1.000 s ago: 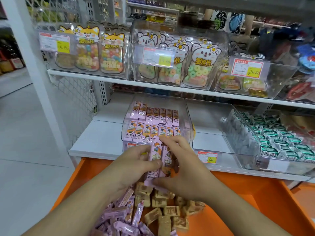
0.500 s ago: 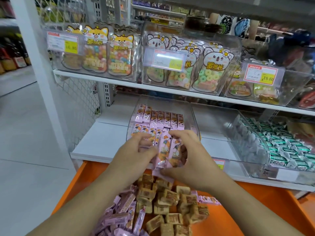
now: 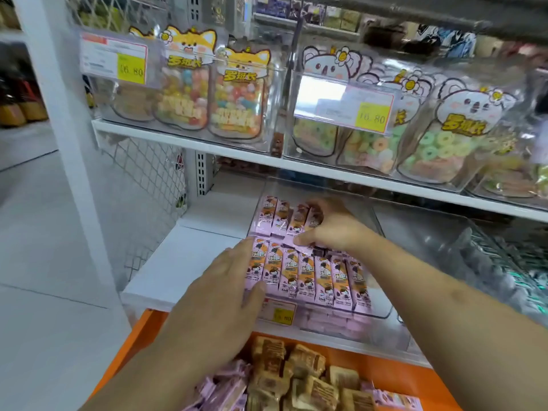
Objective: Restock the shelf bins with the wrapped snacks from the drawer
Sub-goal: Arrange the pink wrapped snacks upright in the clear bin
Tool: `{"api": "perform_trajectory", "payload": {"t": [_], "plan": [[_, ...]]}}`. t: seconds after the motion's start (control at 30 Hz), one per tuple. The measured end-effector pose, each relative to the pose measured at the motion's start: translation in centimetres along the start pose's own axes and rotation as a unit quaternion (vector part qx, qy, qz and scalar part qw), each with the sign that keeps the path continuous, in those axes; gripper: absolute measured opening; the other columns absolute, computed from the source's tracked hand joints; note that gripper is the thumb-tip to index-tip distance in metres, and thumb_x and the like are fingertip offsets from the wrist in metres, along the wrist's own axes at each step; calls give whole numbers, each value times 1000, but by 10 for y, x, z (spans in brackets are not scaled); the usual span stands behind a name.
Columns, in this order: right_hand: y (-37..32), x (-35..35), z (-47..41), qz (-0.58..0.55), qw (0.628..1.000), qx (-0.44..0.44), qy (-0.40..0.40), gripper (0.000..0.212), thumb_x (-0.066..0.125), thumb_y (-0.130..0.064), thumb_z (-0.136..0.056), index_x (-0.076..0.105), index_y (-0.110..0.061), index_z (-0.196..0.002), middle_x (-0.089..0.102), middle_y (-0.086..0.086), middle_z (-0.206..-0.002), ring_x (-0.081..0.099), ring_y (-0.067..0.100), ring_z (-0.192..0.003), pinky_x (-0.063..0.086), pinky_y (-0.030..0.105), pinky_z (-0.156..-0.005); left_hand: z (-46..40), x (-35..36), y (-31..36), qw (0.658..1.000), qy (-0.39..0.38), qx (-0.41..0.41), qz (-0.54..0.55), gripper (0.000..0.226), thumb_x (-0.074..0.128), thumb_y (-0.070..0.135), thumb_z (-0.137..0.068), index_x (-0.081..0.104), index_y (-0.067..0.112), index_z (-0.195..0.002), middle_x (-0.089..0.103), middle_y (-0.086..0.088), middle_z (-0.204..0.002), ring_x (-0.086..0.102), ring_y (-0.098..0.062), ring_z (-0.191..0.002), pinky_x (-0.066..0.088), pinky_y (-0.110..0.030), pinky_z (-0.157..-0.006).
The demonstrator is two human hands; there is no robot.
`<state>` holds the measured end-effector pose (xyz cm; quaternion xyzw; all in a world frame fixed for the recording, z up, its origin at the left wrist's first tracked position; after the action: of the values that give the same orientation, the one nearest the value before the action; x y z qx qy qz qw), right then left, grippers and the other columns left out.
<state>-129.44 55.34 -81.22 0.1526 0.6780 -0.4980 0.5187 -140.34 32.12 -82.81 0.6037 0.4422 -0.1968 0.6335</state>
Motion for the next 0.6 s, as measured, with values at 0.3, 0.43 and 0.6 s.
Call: {"api": "perform_trajectory", "payload": {"t": [0.3,0.43,0.6], "plan": [[5,4,-19,36,999,-17,20,101,89,-43,-79,30,-27,-160,35,2,-161,50,24,-134,44,30,-100,-2,5,-2,1000,-15,4,13,77,35,56,-106,-19,47,-160,-11,31,-167,1,5,-155,12,-24,-123],[4,4,-2,57,997,-42,37,83,81,-48,-87,39,-20,-153,42,8,-154,50,27,-134,45,35,-107,-2,7,-4,1000,-25,4,18,77,37,55,-107,-18,46,-160,-8,31,-167,3,4,-155,14,-24,-122],[-3,-4,35,52,997,-37,39,89,77,-47,-91,31,-17,-160,42,7,-161,47,28,-143,39,30,-113,4,8,-3,998,-40,5,42,79,42,53,-106,-15,47,-161,-6,39,-153,6,2,-155,17,-27,-123]]}}
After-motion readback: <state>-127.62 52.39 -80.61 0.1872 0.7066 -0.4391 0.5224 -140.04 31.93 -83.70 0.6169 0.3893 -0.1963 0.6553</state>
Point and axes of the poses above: each hand's wrist, its own z-axis away from the middle knuckle, its own x-axis out of the palm, y = z × x, the point moved 10 cm from there along -z, towards the middle knuckle
